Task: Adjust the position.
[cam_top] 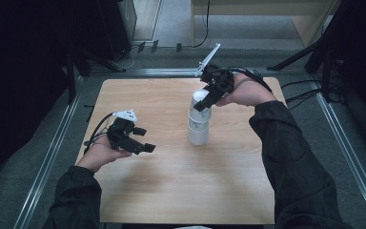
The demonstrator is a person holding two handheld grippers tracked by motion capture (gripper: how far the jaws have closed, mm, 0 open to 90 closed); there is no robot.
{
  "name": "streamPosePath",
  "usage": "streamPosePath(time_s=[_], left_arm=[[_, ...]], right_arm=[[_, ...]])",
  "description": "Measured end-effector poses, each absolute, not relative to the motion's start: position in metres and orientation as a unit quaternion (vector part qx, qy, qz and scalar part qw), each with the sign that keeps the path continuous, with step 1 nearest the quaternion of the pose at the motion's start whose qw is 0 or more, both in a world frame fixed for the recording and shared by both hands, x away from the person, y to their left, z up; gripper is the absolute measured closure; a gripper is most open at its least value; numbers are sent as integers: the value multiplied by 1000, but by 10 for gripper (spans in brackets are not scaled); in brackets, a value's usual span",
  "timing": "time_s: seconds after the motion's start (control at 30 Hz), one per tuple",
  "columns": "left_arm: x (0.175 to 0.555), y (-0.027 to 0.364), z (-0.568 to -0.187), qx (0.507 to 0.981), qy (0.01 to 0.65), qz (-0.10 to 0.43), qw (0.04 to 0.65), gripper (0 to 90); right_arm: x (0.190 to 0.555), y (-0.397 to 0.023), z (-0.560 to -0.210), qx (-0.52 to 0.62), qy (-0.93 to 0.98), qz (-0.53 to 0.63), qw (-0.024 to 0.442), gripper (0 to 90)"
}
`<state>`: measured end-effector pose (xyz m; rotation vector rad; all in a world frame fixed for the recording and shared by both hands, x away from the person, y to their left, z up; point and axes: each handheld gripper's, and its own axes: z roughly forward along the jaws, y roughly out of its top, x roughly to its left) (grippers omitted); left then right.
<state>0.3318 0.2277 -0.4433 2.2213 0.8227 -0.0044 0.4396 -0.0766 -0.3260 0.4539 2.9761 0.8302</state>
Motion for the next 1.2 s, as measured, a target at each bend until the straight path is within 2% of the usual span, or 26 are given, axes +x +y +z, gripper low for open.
streamPosePath(time_s=[0.37, 0.63, 0.87, 1.2], left_arm=[[331, 227, -443, 868, 320, -2, 380, 147], [329, 225, -440, 867, 313, 1, 389, 147], [328, 222, -437, 866, 304, -3, 397, 147], [325, 216, -435, 865, 296, -9, 406, 147]], right_arm=[[420, -80, -280, 133, 953, 269, 30, 339], [397, -79, -267, 109, 957, 267, 28, 347], [375, -84, -279, 93, 953, 289, 9, 349], [356, -91, -317, 81, 948, 309, -10, 350]])
